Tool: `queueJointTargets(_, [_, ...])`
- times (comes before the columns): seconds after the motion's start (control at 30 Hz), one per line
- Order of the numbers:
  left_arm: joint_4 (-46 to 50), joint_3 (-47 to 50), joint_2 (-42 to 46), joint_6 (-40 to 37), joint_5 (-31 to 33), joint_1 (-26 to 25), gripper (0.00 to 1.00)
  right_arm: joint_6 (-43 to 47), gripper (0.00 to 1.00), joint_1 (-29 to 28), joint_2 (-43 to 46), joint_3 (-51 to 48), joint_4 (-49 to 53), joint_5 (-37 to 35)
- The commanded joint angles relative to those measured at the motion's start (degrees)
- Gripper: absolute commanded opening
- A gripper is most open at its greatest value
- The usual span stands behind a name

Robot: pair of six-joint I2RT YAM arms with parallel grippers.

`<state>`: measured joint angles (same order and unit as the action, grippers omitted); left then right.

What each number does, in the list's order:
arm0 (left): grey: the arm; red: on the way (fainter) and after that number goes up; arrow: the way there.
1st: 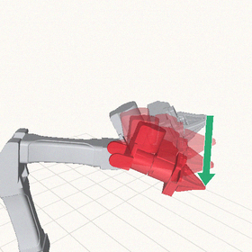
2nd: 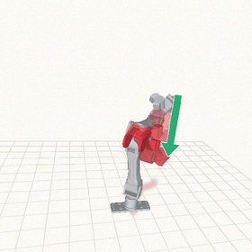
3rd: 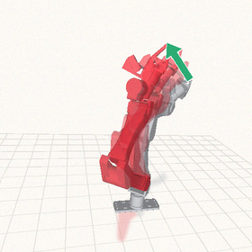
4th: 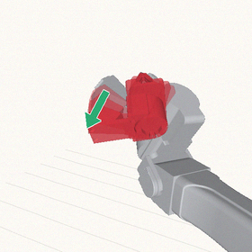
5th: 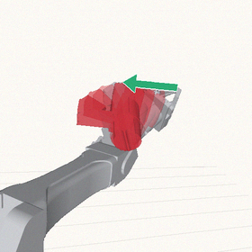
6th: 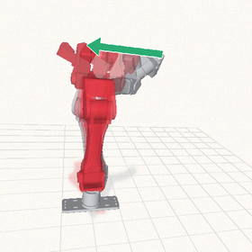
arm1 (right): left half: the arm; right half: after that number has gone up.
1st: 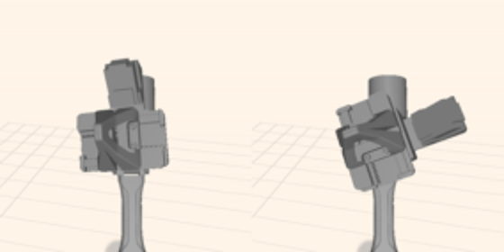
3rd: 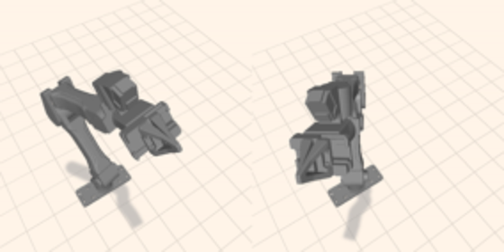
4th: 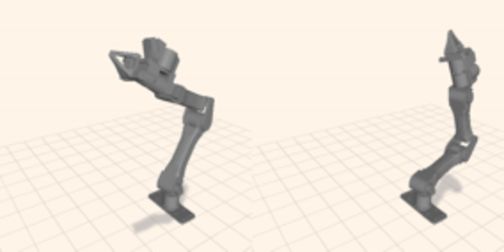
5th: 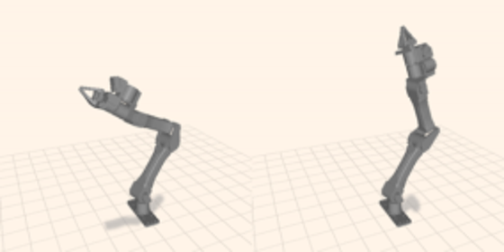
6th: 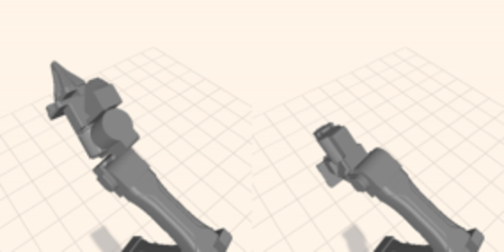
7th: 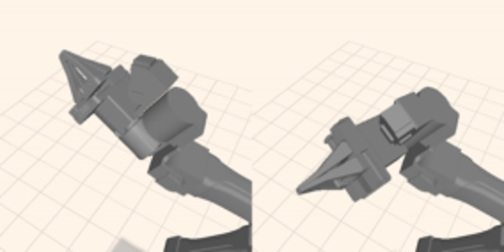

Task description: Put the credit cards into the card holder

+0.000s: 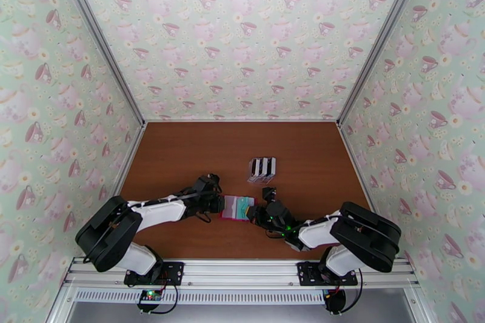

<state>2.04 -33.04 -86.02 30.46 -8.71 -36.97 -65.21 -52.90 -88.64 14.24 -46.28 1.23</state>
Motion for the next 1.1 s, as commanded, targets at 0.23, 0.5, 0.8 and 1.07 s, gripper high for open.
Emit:
queueJointTargets(0.23, [3.0, 3.7, -1.3, 1.9, -0.5, -2.4, 0.17, -3.0, 0.00, 1.1, -8.4, -0.2, -12.2, 4.9])
queueJointTargets(0.5, [2.5, 4.6, -1.1, 3.1, -0.3, -3.2, 0.14, -3.2, 0.00, 1.1, -10.3, -0.3, -13.5, 4.3])
queueJointTargets(0.8, [1.5, 5.3, -0.9, 5.0, -0.4, -4.8, 0.13, -2.6, 0.00, 1.1, -12.6, 1.2, -12.6, 4.2])
queueJointTargets(1.07, [1.4, 6.1, 0.4, 6.5, 0.2, -5.7, 0.13, -3.1, 0.14, 0.1, -15.3, 2.0, -13.8, 4.0])
